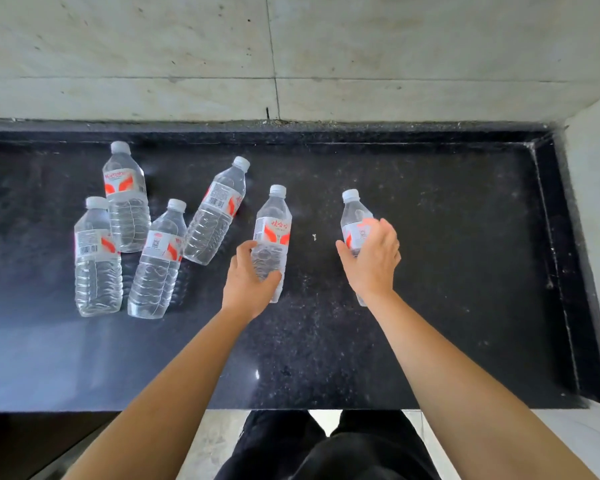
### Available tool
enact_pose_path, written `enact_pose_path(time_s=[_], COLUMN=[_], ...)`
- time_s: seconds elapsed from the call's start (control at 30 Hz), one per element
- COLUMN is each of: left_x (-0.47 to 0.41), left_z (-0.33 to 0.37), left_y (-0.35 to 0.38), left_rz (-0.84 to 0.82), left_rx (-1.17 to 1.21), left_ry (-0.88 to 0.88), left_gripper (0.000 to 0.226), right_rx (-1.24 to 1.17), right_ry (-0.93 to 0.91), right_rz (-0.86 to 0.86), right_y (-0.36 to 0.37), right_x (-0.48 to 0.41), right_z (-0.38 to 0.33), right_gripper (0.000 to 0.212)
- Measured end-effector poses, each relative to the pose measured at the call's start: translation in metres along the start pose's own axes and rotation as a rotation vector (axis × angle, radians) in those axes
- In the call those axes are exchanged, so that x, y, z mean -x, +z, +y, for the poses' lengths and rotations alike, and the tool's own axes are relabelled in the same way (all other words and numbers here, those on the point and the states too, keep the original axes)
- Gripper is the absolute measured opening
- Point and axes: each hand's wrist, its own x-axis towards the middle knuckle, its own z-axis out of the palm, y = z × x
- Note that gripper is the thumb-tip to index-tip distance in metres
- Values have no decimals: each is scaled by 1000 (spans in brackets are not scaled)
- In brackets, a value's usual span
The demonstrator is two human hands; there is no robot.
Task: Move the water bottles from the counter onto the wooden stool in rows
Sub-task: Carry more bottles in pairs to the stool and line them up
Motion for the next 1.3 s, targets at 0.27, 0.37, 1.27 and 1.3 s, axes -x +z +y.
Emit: enact_pose_path(time_s=[0.27,0.37,1.27,1.3], left_x=[-26,-34,61,69], left_z=[19,28,-7,-6], left_y=[3,5,40,45], left_rz=[121,133,152,152], left_rx=[-123,-147,-183,-172], left_ry=[-25,-36,-134,-163], left_gripper=[81,79,63,62], right_rx=[-20,29,105,115], right_ry=[210,193,-19,-27], right_rz=[-184,-187,-474,-460], right_y=[-5,-3,-53,-55], right_x=[-14,-9,75,77], right_z=[8,12,86,92], right_gripper=[84,80,66,68])
